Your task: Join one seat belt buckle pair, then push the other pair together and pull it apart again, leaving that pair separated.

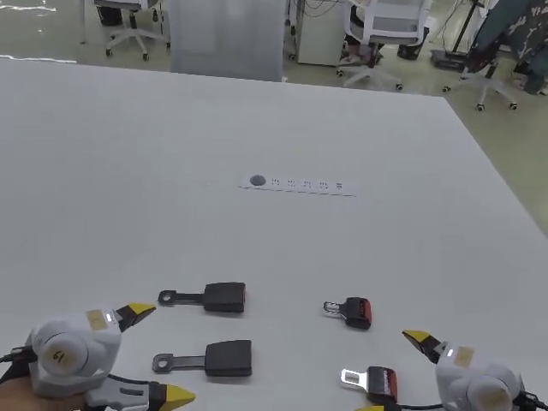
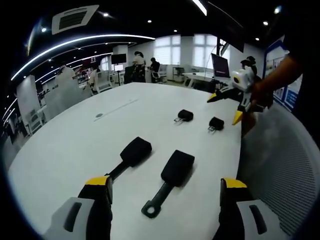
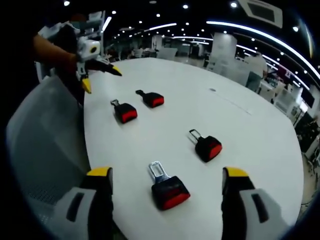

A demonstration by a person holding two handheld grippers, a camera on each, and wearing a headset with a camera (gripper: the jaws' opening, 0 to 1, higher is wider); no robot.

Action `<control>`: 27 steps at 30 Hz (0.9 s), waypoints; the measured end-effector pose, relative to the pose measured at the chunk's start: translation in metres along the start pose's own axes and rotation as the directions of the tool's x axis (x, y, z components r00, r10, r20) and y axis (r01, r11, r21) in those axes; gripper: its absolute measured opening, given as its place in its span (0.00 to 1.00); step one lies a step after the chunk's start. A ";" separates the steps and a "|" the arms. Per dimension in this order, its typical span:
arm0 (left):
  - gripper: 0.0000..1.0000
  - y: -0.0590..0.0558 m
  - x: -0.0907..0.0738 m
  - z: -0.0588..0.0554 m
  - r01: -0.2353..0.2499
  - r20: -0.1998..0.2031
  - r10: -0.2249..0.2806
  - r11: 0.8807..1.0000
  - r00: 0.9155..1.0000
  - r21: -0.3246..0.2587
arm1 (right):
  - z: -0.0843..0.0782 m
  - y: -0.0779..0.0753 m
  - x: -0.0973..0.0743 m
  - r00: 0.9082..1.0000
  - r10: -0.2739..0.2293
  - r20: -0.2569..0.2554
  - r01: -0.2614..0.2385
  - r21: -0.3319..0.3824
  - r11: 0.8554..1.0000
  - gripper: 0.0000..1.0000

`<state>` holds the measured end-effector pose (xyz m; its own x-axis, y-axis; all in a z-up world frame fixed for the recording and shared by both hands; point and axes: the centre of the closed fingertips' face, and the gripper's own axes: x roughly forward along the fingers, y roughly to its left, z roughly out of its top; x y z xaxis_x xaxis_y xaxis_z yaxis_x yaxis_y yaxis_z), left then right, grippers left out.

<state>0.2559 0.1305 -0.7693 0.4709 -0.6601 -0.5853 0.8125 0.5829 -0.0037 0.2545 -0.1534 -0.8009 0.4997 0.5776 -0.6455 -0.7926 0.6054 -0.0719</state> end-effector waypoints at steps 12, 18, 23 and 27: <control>0.89 -0.008 0.025 0.000 0.061 -0.063 -0.058 0.997 0.996 0.055 | -0.011 -0.008 0.003 0.999 0.041 -0.026 -0.041 -0.001 0.999 0.90; 0.88 -0.005 0.034 -0.001 0.082 -0.086 -0.076 0.994 0.993 0.066 | -0.015 -0.005 0.006 0.997 0.071 -0.039 -0.071 0.001 0.997 0.89; 0.87 -0.005 0.042 -0.009 0.105 -0.122 -0.094 0.991 0.988 0.085 | -0.024 -0.003 0.012 0.993 0.100 -0.060 -0.099 0.015 0.995 0.86; 0.84 -0.006 0.049 -0.011 0.125 -0.138 -0.111 0.988 0.984 0.094 | -0.029 -0.002 0.014 0.991 0.112 -0.067 -0.111 0.023 0.994 0.86</control>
<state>0.2700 0.1001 -0.8069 0.3256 -0.6494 -0.6872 0.8936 0.4488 -0.0007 0.2525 -0.1626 -0.8319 0.3828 0.6039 -0.6991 -0.8351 0.5498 0.0175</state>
